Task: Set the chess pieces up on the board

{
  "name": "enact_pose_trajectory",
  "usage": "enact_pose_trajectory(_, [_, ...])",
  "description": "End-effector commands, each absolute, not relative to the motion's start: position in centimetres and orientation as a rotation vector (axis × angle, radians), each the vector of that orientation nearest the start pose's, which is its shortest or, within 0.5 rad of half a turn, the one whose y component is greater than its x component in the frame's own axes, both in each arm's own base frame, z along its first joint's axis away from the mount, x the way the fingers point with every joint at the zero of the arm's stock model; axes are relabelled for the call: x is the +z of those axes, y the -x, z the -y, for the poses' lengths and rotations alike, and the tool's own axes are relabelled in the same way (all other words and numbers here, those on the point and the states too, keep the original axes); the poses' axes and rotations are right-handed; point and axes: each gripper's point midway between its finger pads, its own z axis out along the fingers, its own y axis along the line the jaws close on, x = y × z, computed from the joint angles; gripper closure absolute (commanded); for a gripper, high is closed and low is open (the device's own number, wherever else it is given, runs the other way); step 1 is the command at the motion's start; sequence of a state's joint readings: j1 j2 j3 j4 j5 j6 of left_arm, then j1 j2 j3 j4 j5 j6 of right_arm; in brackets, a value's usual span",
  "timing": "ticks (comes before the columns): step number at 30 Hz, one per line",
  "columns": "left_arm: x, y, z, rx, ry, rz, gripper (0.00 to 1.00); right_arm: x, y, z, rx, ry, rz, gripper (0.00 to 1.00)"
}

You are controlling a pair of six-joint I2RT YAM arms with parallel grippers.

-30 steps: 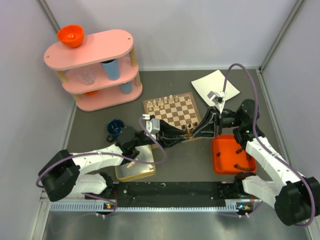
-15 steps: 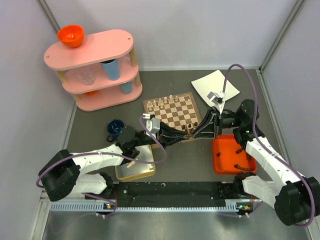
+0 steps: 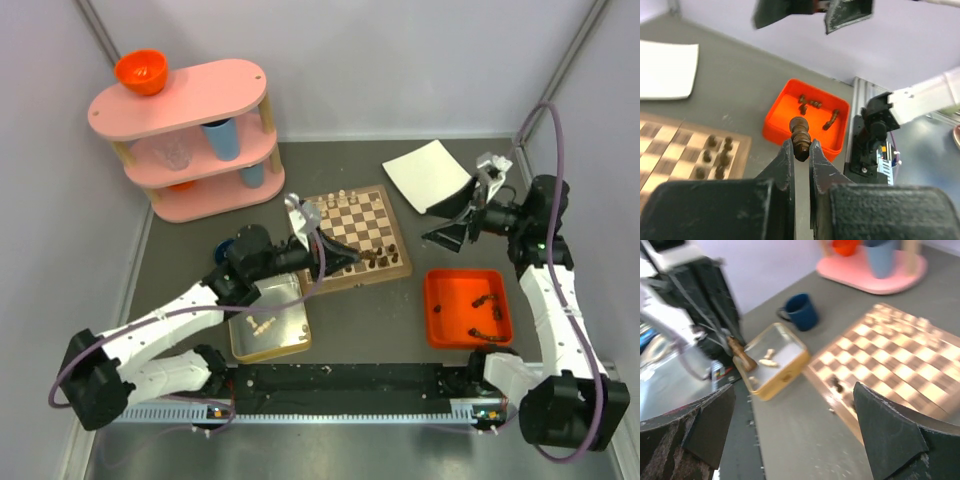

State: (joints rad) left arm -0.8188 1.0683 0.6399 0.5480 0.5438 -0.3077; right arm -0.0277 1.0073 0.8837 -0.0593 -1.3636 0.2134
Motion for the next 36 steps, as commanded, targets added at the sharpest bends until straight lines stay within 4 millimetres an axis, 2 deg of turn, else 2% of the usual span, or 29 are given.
enact_pose_trajectory(1, [27.6, -19.8, 30.6, -1.124, -0.722, -1.825, 1.00, 28.9, -26.4, -11.9, 1.022, 0.610, -1.684, 0.01])
enact_pose_trajectory(2, [25.9, -20.4, 30.4, -1.089, -0.718, -1.948, 1.00, 28.0, -26.9, -11.1, 0.974, 0.588, -1.698, 0.01])
enact_pose_trajectory(3, [24.1, -19.6, 29.6, -1.048, -0.731, -2.099, 1.00, 27.5, -27.2, -10.5, 0.940, 0.566, -1.711, 0.01])
enact_pose_trajectory(4, [25.6, -19.9, 29.6, -1.032, -0.728, -2.125, 1.00, 27.5, -27.5, -9.7, 0.904, 0.534, -1.718, 0.01])
enact_pose_trajectory(5, [24.0, -20.4, 29.9, -0.998, -0.725, -2.230, 1.00, 27.2, -27.8, -9.1, 0.857, 0.536, -1.717, 0.01])
enact_pose_trajectory(6, [22.5, -19.5, 29.0, -0.952, -0.727, -2.368, 1.00, 27.1, -28.0, -8.7, 0.839, 0.525, -1.721, 0.01])
enact_pose_trajectory(7, [23.9, -20.0, 29.4, -0.945, -0.729, -2.372, 1.00, 27.0, -28.1, -8.3, 0.823, 0.511, -1.729, 0.01])
enact_pose_trajectory(8, [22.3, -20.6, 29.7, -0.898, -0.728, -2.460, 1.00, 26.9, -28.2, -7.9, 0.809, 0.496, -1.734, 0.01])
enact_pose_trajectory(9, [23.2, -21.2, 30.0, -0.871, -0.734, -2.463, 1.00, 26.9, -28.3, -7.6, 0.801, 0.488, -1.736, 0.01])
enact_pose_trajectory(11, [21.2, -21.6, 30.0, -0.756, -0.756, -2.569, 1.00, 26.6, -28.3, -7.2, 0.796, 0.469, -1.746, 0.01])
enact_pose_trajectory(12, [21.1, -21.9, 30.3, -0.729, -0.780, -2.574, 1.00, 26.4, -28.2, -7.2, 0.796, 0.464, -1.749, 0.01])
enact_pose_trajectory(13, [22.0, -22.1, 30.8, -0.713, -0.796, -2.567, 1.00, 26.3, -28.2, -7.1, 0.796, 0.462, -1.753, 0.01])
enact_pose_trajectory(14, [20.9, -22.3, 31.7, -0.674, -0.826, -2.597, 1.00, 26.1, -28.1, -7.1, 0.791, 0.464, -1.754, 0.01])
enact_pose_trajectory(15, [21.9, -23.4, 32.2, -0.625, -0.833, -2.558, 1.00, 26.1, -28.1, -7.1, 0.790, 0.463, -1.755, 0.01])
enact_pose_trajectory(16, [21.5, -23.1, 32.3, -0.584, -0.862, -2.583, 1.00, 26.1, -28.1, -7.0, 0.791, 0.460, -1.759, 0.01])
enact_pose_trajectory(17, [20.4, -23.5, 32.9, -0.548, -0.879, -2.610, 1.00, 26.1, -28.1, -7.0, 0.790, 0.462, -1.759, 0.01])
enact_pose_trajectory(18, [21.1, -24.3, 33.4, -0.521, -0.884, -2.578, 1.00, 26.1, -28.0, -7.0, 0.789, 0.463, -1.760, 0.01])
enact_pose_trajectory(19, [21.0, -24.4, 33.9, -0.507, -0.900, -2.574, 1.00, 26.0, -28.0, -7.0, 0.792, 0.461, -1.764, 0.01])
enact_pose_trajectory(20, [20.0, -24.5, 34.1, -0.477, -0.915, -2.606, 1.00, 26.0, -28.0, -7.0, 0.789, 0.465, -1.763, 0.01])
enact_pose_trajectory(21, [20.9, -25.1, 34.6, -0.470, -0.911, -2.575, 1.00, 25.9, -28.0, -7.0, 0.788, 0.463, -1.768, 0.01])
enact_pose_trajectory(26, [19.3, -26.1, 35.3, -0.390, -0.935, -2.570, 1.00, 25.5, -28.3, -6.5, 0.756, 0.457, -1.789, 0.01])
enact_pose_trajectory(30, [17.9, -26.8, 35.8, -0.364, -0.948, -2.552, 1.00, 25.3, -28.5, -6.1, 0.718, 0.447, -1.803, 0.01])
enact_pose_trajectory(32, [18.2, -26.8, 36.4, -0.382, -0.968, -2.494, 1.00, 25.2, -28.6, -5.9, 0.700, 0.446, -1.807, 0.01])
enact_pose_trajectory(33, [17.3, -27.0, 36.8, -0.388, -0.994, -2.462, 1.00, 25.1, -28.6, -5.9, 0.694, 0.443, -1.811, 0.01])
enact_pose_trajectory(34, [17.8, -26.8, 37.2, -0.408, -1.004, -2.421, 1.00, 25.0, -28.6, -5.9, 0.693, 0.448, -1.812, 0.01])
enact_pose_trajectory(35, [17.0, -26.7, 37.1, -0.402, -1.022, -2.417, 1.00, 25.0, -28.6, -5.8, 0.689, 0.448, -1.811, 0.01])
enact_pose_trajectory(36, [17.3, -27.0, 37.6, -0.420, -1.019, -2.383, 1.00, 25.0, -28.6, -5.8, 0.686, 0.449, -1.812, 0.01])
